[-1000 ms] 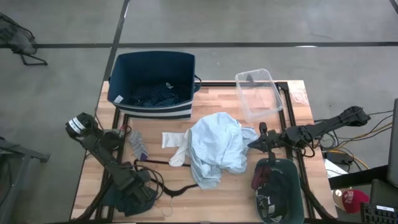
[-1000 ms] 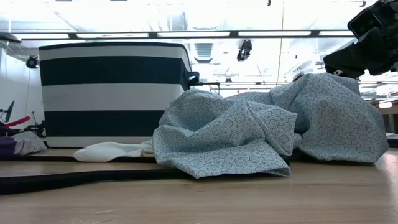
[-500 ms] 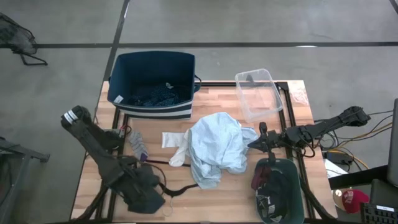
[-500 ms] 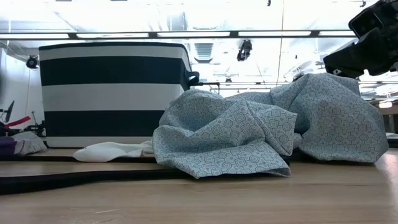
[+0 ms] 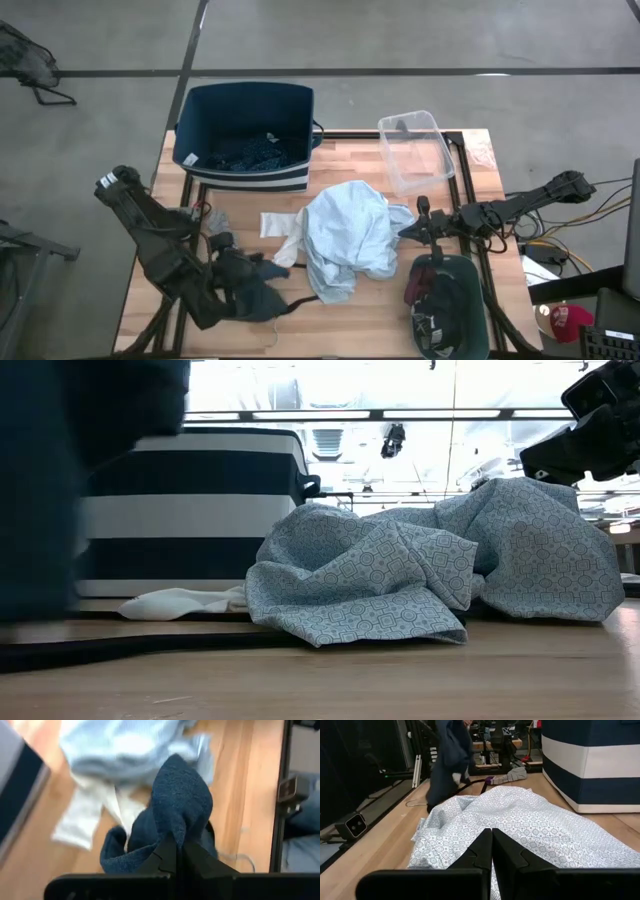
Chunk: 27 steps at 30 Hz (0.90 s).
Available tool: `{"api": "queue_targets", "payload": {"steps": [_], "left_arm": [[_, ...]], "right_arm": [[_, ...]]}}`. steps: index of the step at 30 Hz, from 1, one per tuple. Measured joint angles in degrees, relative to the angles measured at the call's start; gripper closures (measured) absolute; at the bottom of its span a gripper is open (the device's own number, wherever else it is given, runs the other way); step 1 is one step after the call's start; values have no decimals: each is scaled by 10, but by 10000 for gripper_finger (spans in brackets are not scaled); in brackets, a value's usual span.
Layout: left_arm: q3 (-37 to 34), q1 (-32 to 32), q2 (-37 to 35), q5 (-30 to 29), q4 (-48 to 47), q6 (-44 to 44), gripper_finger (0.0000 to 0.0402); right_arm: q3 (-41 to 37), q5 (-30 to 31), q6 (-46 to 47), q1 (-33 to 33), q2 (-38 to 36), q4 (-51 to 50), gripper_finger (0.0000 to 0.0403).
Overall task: Pick & Place Cloths
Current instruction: Put the gray boxer into the green bin
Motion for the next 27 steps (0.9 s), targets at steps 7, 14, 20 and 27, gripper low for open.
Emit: {"api": "queue_targets", "payload": {"steps": [7,14,20,27], "left_arm": [[64,31,0,-77,0,93,392],[86,75,0,-151,47,121,395],[85,107,2,-174,144,182,392],[85,138,2,-169,231,241,392]], "right_arm": [[0,0,-26,0,0,61,394],[0,0,3,0,0,154,394],[0,0,32,0,0,176,394],[0,0,49,0,1,187,394]]}}
